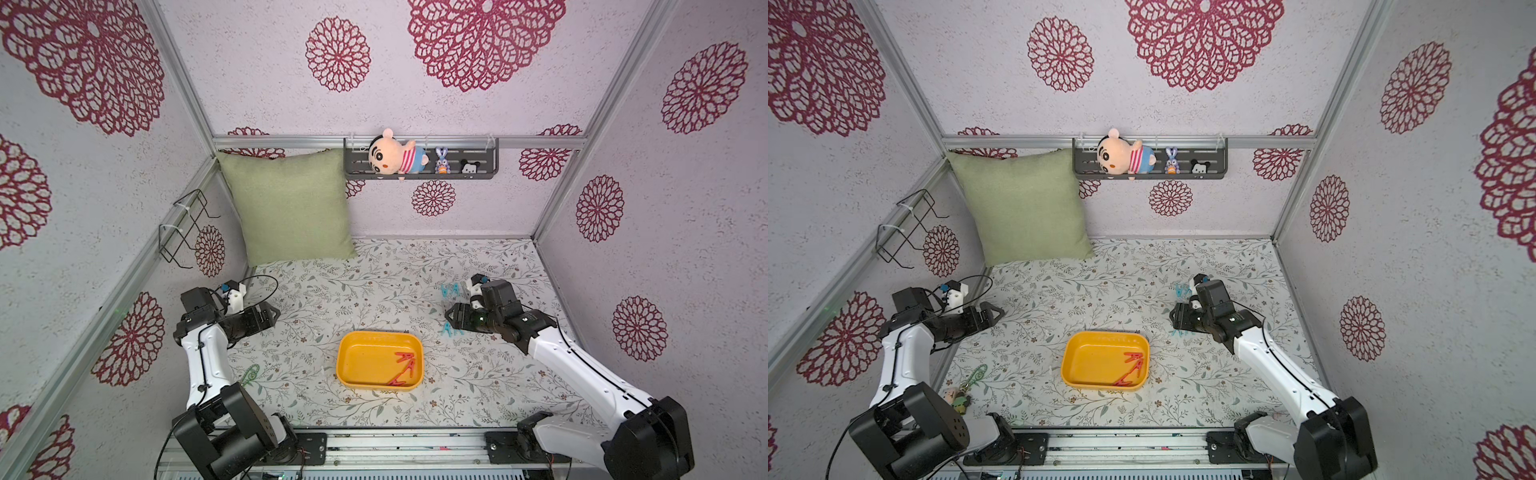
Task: Take the clothespins out of the storage box
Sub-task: Pick up the clothespin from the storage box.
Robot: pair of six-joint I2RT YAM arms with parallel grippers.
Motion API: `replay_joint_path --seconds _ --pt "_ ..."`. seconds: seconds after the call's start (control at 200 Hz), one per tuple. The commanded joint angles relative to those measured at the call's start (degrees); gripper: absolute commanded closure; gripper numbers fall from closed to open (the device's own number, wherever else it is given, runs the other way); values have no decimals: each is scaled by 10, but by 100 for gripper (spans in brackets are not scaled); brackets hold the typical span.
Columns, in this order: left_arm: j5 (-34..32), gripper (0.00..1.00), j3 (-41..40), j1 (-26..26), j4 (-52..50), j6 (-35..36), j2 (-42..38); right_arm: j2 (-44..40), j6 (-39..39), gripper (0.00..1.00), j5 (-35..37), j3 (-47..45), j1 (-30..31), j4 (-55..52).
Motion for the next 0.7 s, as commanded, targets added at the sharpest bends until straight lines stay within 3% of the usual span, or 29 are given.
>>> replay_joint_path --seconds 0.0,0.175,0.695 --pt "-2 3 -7 3 -11 19 7 -24 -19 36 -29 -12 8 26" --pt "-21 3 -5 2 -19 25 20 -18 -25 36 -28 3 43 25" --pt "-12 3 -10 -5 1 15 -7 108 -26 40 62 156 258 -8"
